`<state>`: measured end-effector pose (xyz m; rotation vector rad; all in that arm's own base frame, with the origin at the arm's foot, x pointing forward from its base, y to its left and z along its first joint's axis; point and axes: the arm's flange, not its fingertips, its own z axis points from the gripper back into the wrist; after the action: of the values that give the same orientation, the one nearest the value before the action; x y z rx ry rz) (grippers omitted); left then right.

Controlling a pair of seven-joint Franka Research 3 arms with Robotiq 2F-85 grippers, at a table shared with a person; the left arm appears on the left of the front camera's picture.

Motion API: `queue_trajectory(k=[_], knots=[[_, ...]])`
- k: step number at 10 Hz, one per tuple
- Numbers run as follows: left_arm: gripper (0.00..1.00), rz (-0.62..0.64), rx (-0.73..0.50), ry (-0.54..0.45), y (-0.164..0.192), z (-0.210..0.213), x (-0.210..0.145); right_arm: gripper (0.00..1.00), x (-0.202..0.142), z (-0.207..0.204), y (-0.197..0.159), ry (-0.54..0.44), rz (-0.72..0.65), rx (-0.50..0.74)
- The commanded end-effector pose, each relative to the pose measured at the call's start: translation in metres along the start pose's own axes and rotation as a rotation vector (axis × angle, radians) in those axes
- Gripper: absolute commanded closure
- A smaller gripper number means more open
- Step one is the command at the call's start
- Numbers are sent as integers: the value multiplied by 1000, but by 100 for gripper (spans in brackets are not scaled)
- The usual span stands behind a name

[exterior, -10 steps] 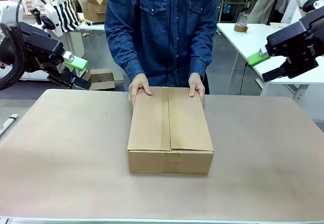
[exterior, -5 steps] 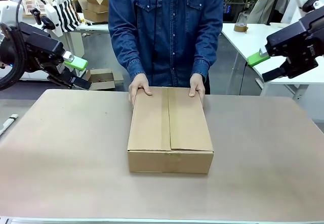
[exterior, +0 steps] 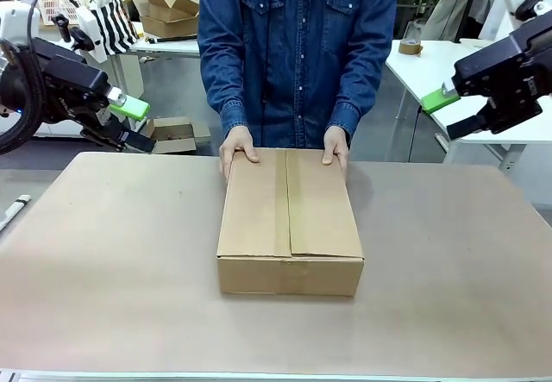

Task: Pack the gift set into the box.
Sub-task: Press and hold the closed box until the human finishes sealing it.

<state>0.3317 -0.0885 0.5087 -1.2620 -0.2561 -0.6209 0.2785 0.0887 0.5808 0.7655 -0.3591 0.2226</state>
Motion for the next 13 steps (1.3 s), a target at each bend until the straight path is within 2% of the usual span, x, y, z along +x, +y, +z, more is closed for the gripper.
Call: queue_trajectory(k=[1, 2, 3, 4, 5, 6, 7, 8, 9, 10, 11, 12, 13], knots=[[0, -181, 152, 23, -10, -16, -1, 0, 10, 1, 8, -87, 131, -138], [0, -384, 243, 34, -14, -33, -2, 0, 18, -9, 19, -101, 393, 25], [0, -634, 328, 63, -16, -51, -5, 0, 18, -27, 29, 24, 724, 310], [0, -793, 246, 38, -18, -62, -8, 0, 21, -42, 32, 30, 939, 478], [0, -887, 225, 32, -19, -67, -10, 0, 23, -51, 30, 130, 1043, 745], [0, -916, 211, 20, -21, -64, -10, 0, 20, -55, 24, 220, 1162, 1018], [0, -950, 180, 5, -25, -60, -11, 0, 17, -57, 15, 142, 1301, 1130], [0, -936, 165, 7, -23, -57, -11, 0, 18, -66, 7, 2, 1292, 885], [0, -887, 136, 5, -20, -58, -10, 0, 24, -78, -2, -58, 1142, 494], [0, -820, 143, 60, -21, -60, -12, 0, 5, -62, 28, 39, 994, 422], [0, -920, 202, 31, -30, -57, 0, 0, 5, -62, 28, 39, 994, 422], [0, -920, 202, 31, -30, -57, 0, 0, 9, -68, 9, 8, 1084, 460], [0, -882, 171, 39, -22, -59, -3, 0, 15, -71, 2, -37, 1311, 289]])
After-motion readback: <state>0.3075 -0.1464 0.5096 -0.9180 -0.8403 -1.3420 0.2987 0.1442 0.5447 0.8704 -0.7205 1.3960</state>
